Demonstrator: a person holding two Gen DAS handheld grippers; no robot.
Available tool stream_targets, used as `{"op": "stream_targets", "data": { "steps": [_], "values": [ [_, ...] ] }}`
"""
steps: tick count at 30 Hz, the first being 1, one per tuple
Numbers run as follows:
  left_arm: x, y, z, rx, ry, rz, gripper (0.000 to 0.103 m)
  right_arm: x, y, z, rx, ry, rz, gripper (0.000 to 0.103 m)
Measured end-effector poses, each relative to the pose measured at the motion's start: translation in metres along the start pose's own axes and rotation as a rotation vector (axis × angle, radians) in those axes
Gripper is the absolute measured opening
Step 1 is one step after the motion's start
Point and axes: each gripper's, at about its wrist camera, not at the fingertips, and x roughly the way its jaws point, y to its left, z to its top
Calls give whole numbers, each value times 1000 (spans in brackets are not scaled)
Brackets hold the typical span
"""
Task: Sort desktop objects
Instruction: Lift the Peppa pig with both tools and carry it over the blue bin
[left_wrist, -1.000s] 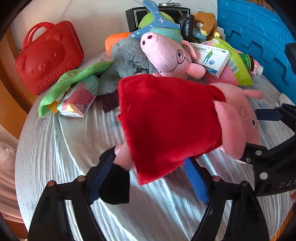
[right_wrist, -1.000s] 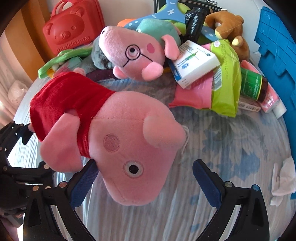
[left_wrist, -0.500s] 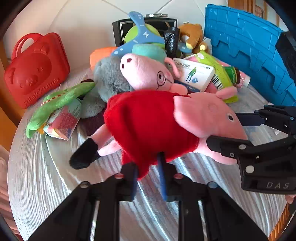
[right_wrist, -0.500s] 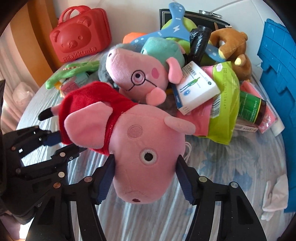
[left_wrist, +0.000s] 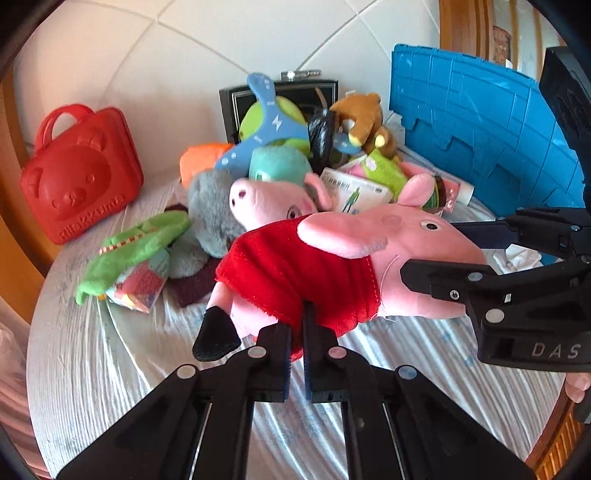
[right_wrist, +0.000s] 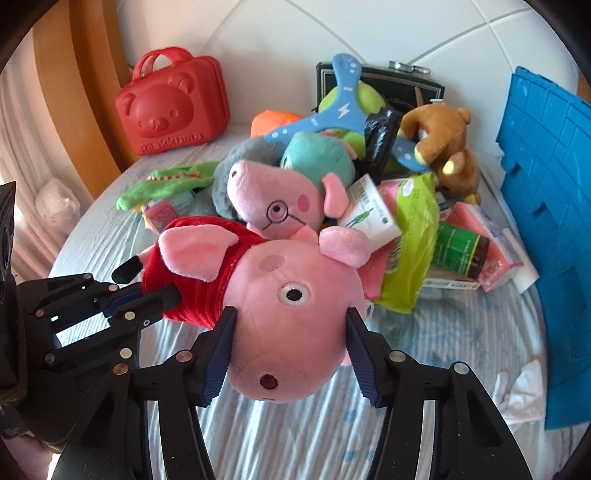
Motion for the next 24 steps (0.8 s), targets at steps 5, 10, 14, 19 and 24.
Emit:
{"op": "stream_targets", "data": {
  "steps": [5,10,14,19,24],
  "values": [
    [-26,-9,25,16,-85,5,4,-33,-6,11,11,-72,-9,56],
    [-57,-27,57,35,-180,0,4,-78,-17,27,7,-165,-37,56],
    [-76,-54,87,70,-251,-10,4,-122,-36,41,0,-237,-89,56],
    [-95,-99,130,104,-336,-55,4,-180,-73,54,-5,-318,-168,56],
    [-106,-161,185,126,-422,-105,4,-233,-124,64,2,-381,-251,56]
  ]
}}
